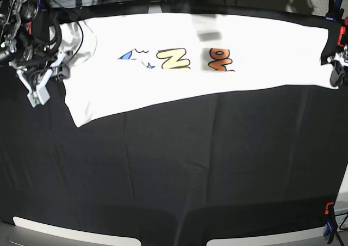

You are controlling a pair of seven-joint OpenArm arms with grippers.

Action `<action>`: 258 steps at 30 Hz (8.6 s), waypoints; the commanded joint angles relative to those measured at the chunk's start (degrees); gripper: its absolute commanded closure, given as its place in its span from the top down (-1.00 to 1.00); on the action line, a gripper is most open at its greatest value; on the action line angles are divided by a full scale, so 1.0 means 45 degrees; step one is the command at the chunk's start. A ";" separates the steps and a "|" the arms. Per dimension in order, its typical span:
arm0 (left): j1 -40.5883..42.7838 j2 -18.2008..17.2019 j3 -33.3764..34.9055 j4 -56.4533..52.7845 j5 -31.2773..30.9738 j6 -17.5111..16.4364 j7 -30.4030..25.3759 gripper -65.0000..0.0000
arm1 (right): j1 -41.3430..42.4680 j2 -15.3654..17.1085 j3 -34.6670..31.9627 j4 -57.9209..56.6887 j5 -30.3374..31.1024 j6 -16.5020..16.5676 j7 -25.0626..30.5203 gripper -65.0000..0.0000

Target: Layout the t-shirt on the table in an organized manner, then fold the t-shirt properly

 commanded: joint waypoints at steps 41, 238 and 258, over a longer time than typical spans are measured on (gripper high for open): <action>0.0374 -0.0321 -0.2433 0.2565 -0.4668 0.0123 0.4405 -0.24 | 0.2647 0.0214 0.0126 0.0219 0.1180 0.0525 0.0228 -0.40; 0.2210 0.4473 0.0029 0.9811 0.2127 0.3279 0.1064 -0.19 | 0.2715 0.0175 0.0117 0.0204 0.2030 0.0544 0.0199 -0.07; 0.2205 0.4478 -0.0015 0.8879 0.2123 0.3089 0.1049 -0.19 | 0.2720 0.0170 0.0117 0.0204 0.2040 0.0544 0.0262 -0.07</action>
